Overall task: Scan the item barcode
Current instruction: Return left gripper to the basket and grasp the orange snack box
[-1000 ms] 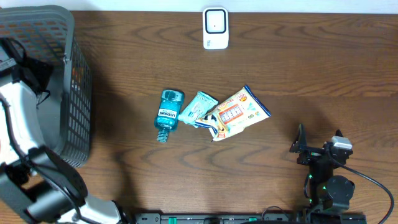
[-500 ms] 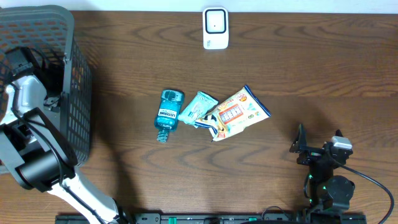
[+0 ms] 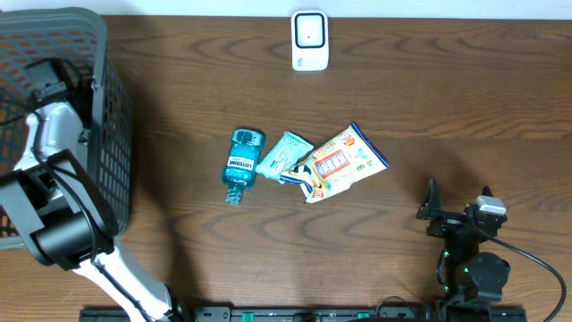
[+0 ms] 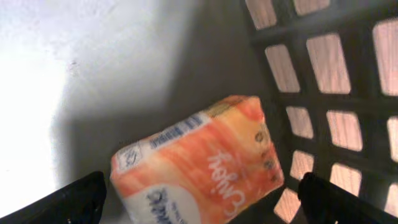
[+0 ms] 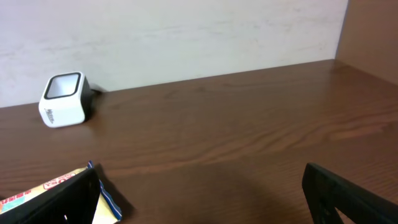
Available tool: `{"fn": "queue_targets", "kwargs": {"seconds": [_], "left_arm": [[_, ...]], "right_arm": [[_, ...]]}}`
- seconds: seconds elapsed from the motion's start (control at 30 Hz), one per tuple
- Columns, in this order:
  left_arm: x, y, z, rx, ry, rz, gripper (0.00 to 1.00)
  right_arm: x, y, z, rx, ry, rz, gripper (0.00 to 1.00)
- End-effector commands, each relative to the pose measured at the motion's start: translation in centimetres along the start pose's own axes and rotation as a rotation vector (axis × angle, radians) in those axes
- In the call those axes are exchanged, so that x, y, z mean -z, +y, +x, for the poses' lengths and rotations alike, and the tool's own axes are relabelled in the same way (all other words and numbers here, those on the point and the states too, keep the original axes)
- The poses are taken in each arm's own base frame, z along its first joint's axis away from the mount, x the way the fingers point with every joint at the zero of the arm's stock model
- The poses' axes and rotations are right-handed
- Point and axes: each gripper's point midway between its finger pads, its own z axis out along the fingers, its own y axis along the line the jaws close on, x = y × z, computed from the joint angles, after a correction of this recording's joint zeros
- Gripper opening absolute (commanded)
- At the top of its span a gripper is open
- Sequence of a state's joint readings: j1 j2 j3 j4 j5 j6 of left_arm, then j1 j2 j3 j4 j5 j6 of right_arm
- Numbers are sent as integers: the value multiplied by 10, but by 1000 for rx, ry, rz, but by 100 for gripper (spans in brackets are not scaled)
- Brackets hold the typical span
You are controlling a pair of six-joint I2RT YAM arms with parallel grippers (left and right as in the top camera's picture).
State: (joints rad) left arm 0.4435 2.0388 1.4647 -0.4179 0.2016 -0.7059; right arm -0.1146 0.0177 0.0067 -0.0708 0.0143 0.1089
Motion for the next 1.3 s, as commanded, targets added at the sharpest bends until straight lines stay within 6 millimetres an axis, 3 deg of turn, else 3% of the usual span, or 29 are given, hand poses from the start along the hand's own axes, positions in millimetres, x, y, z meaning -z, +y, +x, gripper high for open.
{"fn": "queue_targets", "kwargs": {"seconds": [0.0,0.1,0.43,0.6,0.9,1.07,1.27], "left_arm": [[-9,7,8,-27,2,-44,92],[-10,10,10,-25,8,-50,76],[-13,13,12,-61,16,-57,46],[-13,13,12,-172,20,-56,8],[-3,18,2,-208,5,-57,7],[35,17,-20,-180,-57,-34,7],[96,11,-42,-149,-153,10,7]], "right_arm": [[0,-2,1,12,1,9,99],[0,-2,1,12,1,9,99],[0,-2,1,12,1,9,99],[0,-2,1,12,1,9,99],[0,-2,1,12,1,9,99],[0,-2,1,12,1,9,99],[0,-2,1,12,1,9,99]]}}
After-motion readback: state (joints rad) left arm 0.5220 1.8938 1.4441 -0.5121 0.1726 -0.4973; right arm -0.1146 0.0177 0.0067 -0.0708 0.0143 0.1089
